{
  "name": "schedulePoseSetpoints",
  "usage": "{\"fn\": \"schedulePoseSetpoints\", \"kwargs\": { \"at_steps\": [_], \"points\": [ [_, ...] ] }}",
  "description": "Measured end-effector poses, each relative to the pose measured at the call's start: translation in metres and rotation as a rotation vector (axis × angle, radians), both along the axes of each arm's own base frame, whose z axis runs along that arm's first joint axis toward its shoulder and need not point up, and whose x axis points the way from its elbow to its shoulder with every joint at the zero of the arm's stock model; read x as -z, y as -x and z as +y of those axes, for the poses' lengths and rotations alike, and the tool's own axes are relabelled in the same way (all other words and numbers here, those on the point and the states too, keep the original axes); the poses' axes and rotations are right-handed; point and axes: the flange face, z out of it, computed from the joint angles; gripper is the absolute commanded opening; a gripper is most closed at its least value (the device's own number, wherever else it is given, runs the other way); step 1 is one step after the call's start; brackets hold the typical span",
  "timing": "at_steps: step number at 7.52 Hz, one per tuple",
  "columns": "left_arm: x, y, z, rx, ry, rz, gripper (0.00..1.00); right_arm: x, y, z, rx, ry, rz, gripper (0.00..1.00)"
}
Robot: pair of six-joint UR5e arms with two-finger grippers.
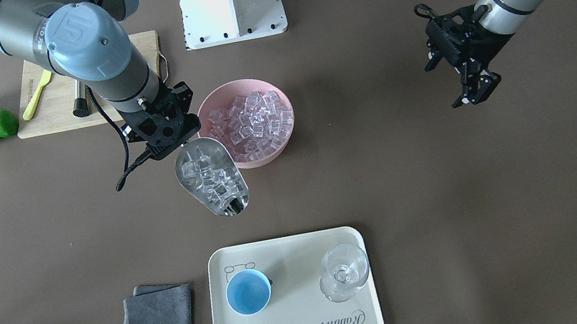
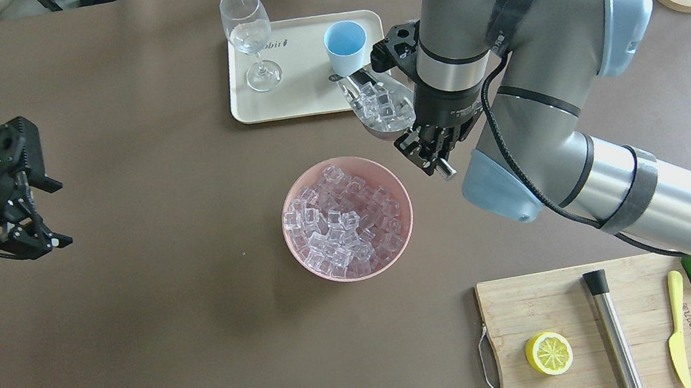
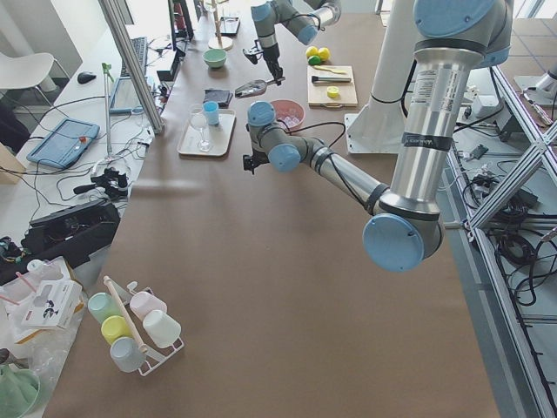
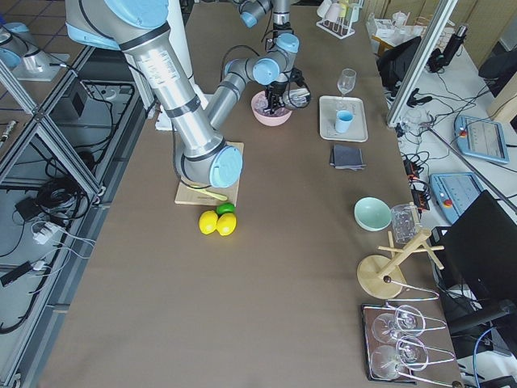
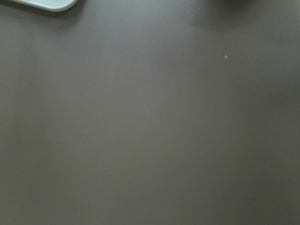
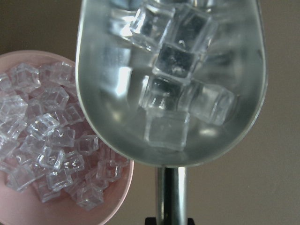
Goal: Put ice in cup with scoop
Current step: 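Carry the scoop toward the blue cup while the left arm withdraws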
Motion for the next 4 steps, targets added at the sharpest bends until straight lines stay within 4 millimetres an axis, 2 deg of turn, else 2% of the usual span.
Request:
{"fn": "schedulePoseSetpoints", "kwargs": {
  "at_steps": [1,2,4],
  "points": [
    [-0.021,0.042,-0.01,0.008,0.012,-0.023,0.98,0.0,-0.001,-0.022,-0.008,0.035,0.024,0.0],
    [-0.052,0.086,-0.012,0.017,0.049,-0.034,0.98,0.005,-0.004,-0.044,-0.019,0.058,0.047,0.0],
    [-0.112,0.166,-0.004,0.087,0.174,-0.016,0.98,0.028,-0.015,-0.084,-0.024,0.08,0.089,0.0]
  ]
}}
